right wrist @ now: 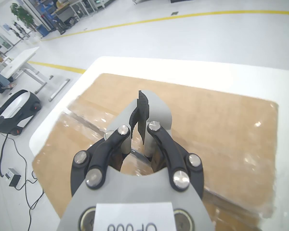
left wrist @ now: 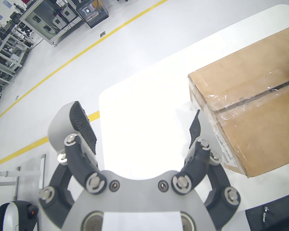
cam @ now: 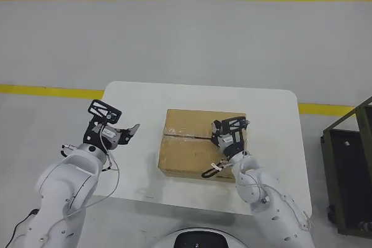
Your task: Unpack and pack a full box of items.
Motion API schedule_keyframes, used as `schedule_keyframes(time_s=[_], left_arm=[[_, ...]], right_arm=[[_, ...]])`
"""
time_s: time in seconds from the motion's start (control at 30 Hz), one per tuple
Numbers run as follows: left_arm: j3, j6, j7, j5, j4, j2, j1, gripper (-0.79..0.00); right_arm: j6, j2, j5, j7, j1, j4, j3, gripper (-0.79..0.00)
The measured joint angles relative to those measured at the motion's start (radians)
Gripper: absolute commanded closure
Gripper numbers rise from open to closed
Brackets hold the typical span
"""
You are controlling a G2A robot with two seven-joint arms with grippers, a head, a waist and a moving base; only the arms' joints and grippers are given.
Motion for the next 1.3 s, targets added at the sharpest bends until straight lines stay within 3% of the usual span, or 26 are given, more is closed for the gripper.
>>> schedule_keyframes(time_s=[0.2,0.33,0.43,0.7,0.9,1.03,1.23,1.27,1.3], left_arm=[[0.021,-0.012,-0.005,0.005,-0.001,0.001,-0.005,-0.785],[0.030,-0.013,-0.004,0.009,-0.004,0.001,-0.006,-0.785],[0.029,-0.013,-0.004,0.009,-0.004,0.001,-0.006,-0.785],[0.029,-0.013,-0.004,0.009,-0.004,0.001,-0.005,-0.785],[0.030,-0.007,0.009,0.002,-0.002,0.001,0.000,-0.785],[0.033,0.026,0.159,-0.074,0.010,-0.005,0.031,-0.785],[0.040,0.050,0.421,-0.087,0.053,-0.008,0.087,-0.785],[0.042,0.052,0.432,-0.089,0.055,-0.009,0.092,-0.785],[0.043,0.053,0.435,-0.091,0.056,-0.009,0.094,-0.785]], right_arm=[[-0.011,0.005,0.032,-0.035,-0.026,-0.043,0.058,0.000],[-0.013,0.020,0.066,-0.053,-0.126,-0.148,0.177,0.000],[-0.031,0.030,0.065,-0.027,-0.177,-0.150,0.245,0.000],[-0.068,0.032,0.096,-0.058,-0.170,-0.109,0.278,0.000],[-0.117,0.038,0.188,-0.115,-0.243,-0.243,0.368,0.000],[-0.193,0.045,0.273,-0.130,-0.333,-0.341,0.459,0.000],[-0.243,0.055,0.263,-0.103,-0.426,-0.421,0.560,0.000],[-0.245,0.056,0.258,-0.097,-0.434,-0.427,0.569,-0.302],[-0.247,0.057,0.253,-0.090,-0.440,-0.431,0.574,-0.302]])
